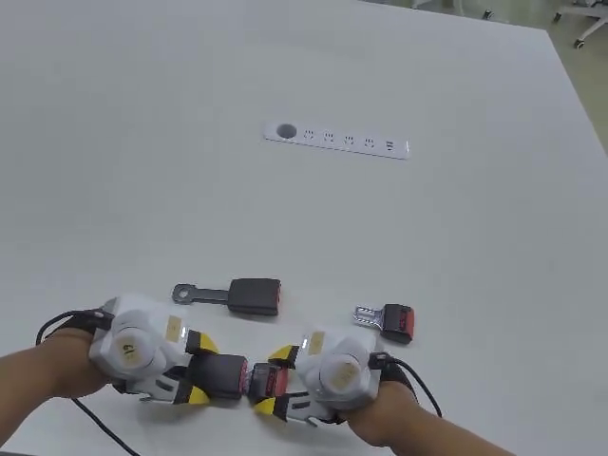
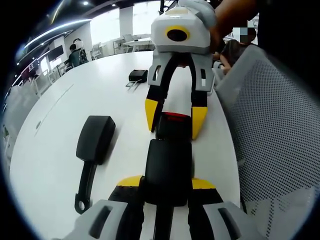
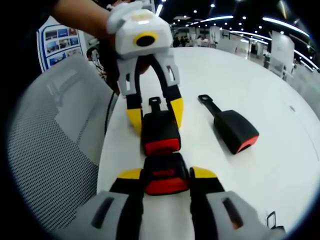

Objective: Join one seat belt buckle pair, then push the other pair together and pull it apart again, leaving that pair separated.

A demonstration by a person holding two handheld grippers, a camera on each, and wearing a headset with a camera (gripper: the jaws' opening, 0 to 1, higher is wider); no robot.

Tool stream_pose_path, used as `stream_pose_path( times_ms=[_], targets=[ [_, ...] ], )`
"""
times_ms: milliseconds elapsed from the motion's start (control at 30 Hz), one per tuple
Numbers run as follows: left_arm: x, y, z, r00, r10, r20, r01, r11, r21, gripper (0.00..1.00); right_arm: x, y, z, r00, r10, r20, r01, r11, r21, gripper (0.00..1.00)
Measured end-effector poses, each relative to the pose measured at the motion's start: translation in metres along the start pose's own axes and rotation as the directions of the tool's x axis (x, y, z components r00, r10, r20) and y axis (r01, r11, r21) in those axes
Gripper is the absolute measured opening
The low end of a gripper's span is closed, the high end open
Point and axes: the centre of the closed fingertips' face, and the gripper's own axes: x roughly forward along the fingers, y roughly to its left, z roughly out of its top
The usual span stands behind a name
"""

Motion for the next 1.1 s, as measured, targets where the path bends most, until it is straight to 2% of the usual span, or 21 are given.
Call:
stream_pose_path(
  times_ms=[233, 433, 1100],
  targets=[
    [-0.0002, -0.0003, -0.0009, 1.0, -0.003, -0.002, 0.003, 1.0, 0.018, 0.34, -0.0002, 0.0003, -0.0004, 0.9999, 0.003, -0.011, -0.003, 1.0, -0.011, 0.35],
    [-0.0005, 0.0001, -0.0008, 0.9999, -0.003, 0.01, 0.003, 1.0, 0.012, 0.34, -0.0004, 0.0001, -0.0007, 0.9998, 0.005, -0.019, -0.005, 1.0, -0.01, 0.35],
    [-0.0011, 0.0007, 0.0001, 0.999, -0.009, 0.045, 0.01, 1.0, -0.015, 0.34, -0.0014, 0.0006, -0.0004, 0.9998, -0.01, 0.016, 0.01, 1.0, 0.0, 0.35]
  ],
)
